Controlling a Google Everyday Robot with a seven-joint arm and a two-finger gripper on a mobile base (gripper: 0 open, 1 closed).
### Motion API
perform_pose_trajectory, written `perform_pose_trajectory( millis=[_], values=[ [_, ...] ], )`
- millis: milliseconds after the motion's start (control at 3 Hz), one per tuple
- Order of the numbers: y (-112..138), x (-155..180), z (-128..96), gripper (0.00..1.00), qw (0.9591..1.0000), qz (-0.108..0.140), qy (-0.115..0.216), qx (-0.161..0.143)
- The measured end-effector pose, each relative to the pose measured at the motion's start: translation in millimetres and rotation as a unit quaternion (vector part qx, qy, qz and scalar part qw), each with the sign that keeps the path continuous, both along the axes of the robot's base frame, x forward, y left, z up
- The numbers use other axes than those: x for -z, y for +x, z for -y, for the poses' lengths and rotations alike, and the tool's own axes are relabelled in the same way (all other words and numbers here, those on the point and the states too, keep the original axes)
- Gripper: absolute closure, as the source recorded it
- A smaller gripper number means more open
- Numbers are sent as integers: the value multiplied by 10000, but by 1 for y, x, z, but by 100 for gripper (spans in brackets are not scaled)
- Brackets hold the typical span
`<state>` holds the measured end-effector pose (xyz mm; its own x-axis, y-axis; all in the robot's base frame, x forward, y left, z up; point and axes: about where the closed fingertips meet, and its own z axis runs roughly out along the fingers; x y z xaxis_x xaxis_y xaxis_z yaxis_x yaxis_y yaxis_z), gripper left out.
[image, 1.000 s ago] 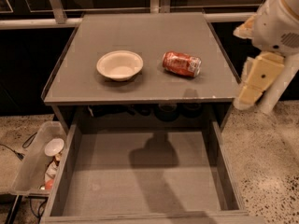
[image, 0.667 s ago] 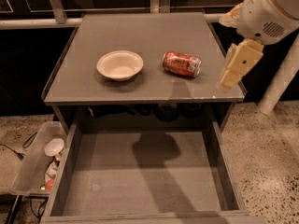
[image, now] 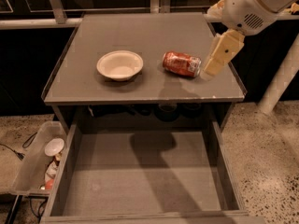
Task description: Place coke can into top drawer
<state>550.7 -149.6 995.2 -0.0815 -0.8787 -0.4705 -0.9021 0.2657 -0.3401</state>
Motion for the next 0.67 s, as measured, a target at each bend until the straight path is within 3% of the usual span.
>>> perform_pose_trajectory(
  millis=[333, 667],
  values=[
    [21, 9, 1, 0, 9999, 93, 47, 128],
    [46, 30, 10, 0, 9986, 78, 171, 484]
  ],
)
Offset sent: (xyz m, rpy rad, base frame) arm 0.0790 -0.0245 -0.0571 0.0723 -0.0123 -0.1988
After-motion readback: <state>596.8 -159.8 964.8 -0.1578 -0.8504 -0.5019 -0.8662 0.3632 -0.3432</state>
